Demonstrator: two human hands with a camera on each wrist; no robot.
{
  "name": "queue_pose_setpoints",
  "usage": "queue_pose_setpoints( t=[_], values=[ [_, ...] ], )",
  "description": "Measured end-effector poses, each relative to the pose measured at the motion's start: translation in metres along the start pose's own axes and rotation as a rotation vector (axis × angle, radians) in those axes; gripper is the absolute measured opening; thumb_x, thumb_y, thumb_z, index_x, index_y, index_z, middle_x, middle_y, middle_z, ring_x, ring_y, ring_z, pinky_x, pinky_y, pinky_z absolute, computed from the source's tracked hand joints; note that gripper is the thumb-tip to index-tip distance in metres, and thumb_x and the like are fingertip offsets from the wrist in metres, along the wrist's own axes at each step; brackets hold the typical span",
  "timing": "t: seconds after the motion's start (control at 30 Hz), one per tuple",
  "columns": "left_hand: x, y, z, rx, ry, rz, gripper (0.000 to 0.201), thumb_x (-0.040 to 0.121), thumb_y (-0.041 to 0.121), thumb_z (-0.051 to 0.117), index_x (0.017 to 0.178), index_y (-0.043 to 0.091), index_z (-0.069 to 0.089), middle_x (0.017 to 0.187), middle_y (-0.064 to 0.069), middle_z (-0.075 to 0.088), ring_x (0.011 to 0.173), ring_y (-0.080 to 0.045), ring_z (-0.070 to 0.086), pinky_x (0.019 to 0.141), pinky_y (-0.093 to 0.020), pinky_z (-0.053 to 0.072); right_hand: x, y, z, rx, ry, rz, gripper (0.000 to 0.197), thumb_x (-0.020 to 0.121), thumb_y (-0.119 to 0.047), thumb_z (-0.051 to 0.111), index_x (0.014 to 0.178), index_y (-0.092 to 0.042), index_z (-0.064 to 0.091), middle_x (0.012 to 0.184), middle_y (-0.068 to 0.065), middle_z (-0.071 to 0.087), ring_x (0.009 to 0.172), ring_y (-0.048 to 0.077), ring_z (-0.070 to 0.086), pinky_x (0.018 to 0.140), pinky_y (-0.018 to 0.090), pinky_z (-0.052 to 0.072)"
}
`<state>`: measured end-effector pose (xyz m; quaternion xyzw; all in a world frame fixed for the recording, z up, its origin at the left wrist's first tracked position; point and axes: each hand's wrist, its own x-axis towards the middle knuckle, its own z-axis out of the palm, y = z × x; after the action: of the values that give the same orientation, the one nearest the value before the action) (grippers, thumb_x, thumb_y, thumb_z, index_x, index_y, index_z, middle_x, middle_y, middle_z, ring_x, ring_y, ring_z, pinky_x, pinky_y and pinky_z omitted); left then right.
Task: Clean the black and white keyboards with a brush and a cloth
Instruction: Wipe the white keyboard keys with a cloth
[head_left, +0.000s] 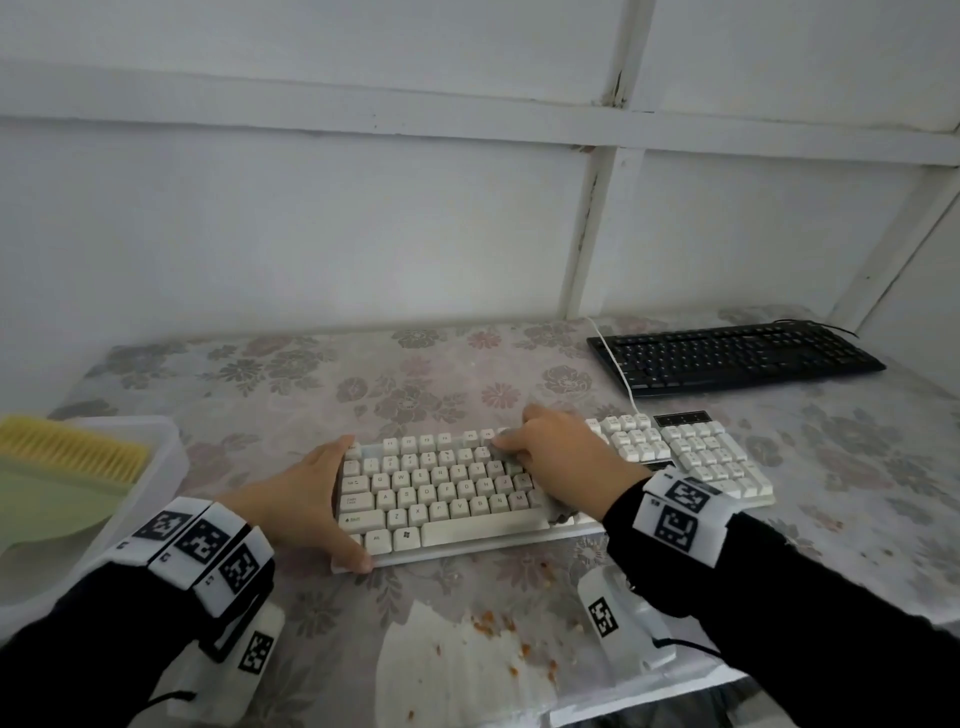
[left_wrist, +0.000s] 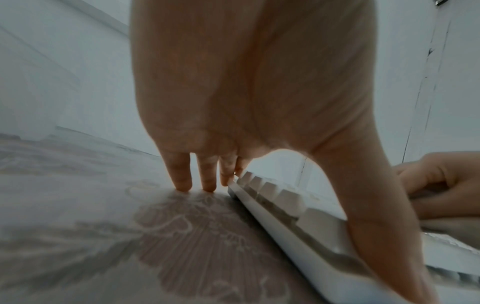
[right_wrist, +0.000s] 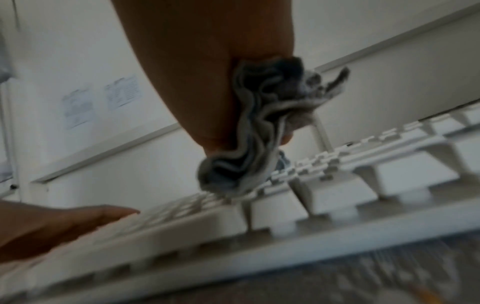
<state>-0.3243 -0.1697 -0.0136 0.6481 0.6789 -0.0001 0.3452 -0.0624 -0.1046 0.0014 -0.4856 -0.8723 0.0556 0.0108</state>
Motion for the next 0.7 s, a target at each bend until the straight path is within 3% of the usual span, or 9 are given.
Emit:
queue_pose_setpoints(
  t=[0.1,0.2,0.23,0.37,0.5,0.63,0.7],
  values=[
    [0.0,0.0,0.001,-0.004,0.001,-0.004,0.167,0.018,0.066,0.082,0.151,0.02,-0.009,0.157,0.003,0.008,0.142,-0.016,0.018,0.117,-0.033,0.02,-0.001,0.003,0.008,-0.098,-0.002,-0.023,0.028,0.095,-0.007,0.047,0.113,-0.02,0.064,0.089,-0.002,0.034,0.098,0.028,0.054,0.072,0.027,0.034],
    [0.001,-0.001,0.003,-0.022,0.02,-0.004,0.152,0.04,0.053,0.088,0.15,0.02,-0.01,0.157,0.003,0.007,0.142,-0.016,0.017,0.117,-0.033,0.019,-0.004,0.014,0.008,-0.106,0.009,-0.033,0.029,0.094,-0.006,0.047,0.114,-0.022,0.062,0.087,-0.003,0.032,0.091,0.024,0.05,0.071,0.029,0.039],
    [0.001,-0.002,0.003,-0.03,0.022,-0.003,0.151,0.04,0.053,0.088,0.151,0.02,-0.01,0.157,0.004,0.007,0.142,-0.015,0.017,0.117,-0.032,0.019,-0.006,0.018,0.008,-0.104,0.015,-0.021,0.025,0.095,-0.009,0.047,0.11,-0.022,0.063,0.086,-0.003,0.032,0.087,0.021,0.047,0.072,0.029,0.043],
    [-0.001,-0.001,0.002,-0.046,0.018,-0.003,0.154,0.033,0.058,0.082,0.151,0.02,-0.009,0.157,0.003,0.008,0.142,-0.015,0.017,0.117,-0.031,0.019,-0.013,0.034,0.007,-0.08,0.026,0.037,0.02,0.098,-0.021,0.046,0.105,-0.023,0.065,0.085,-0.004,0.036,0.082,0.02,0.053,0.074,0.029,0.049],
    [-0.003,0.001,0.001,-0.045,0.004,0.012,0.169,0.015,0.068,0.081,0.151,0.02,-0.009,0.157,0.003,0.008,0.142,-0.014,0.017,0.117,-0.031,0.019,-0.017,0.054,0.001,-0.137,0.004,0.098,0.021,0.098,-0.019,0.045,0.098,-0.02,0.066,0.075,-0.009,0.031,0.068,0.012,0.044,0.056,0.019,0.033],
    [-0.001,-0.002,0.001,-0.056,0.001,0.028,0.178,0.002,0.082,0.068,0.151,0.02,-0.009,0.157,0.003,0.009,0.142,-0.014,0.017,0.118,-0.033,0.019,-0.024,0.075,-0.011,-0.182,-0.076,0.217,0.026,0.099,-0.024,0.043,0.108,-0.019,0.067,0.092,0.0,0.045,0.078,0.018,0.049,0.069,0.025,0.036],
    [0.0,-0.002,0.0,-0.046,0.0,0.03,0.179,0.001,0.082,0.067,0.151,0.02,-0.009,0.157,0.003,0.009,0.142,-0.015,0.017,0.118,-0.033,0.019,-0.021,0.077,-0.017,-0.157,-0.103,0.269,0.026,0.099,-0.024,0.045,0.11,-0.017,0.067,0.092,0.002,0.049,0.078,0.019,0.052,0.067,0.024,0.039]
  ],
)
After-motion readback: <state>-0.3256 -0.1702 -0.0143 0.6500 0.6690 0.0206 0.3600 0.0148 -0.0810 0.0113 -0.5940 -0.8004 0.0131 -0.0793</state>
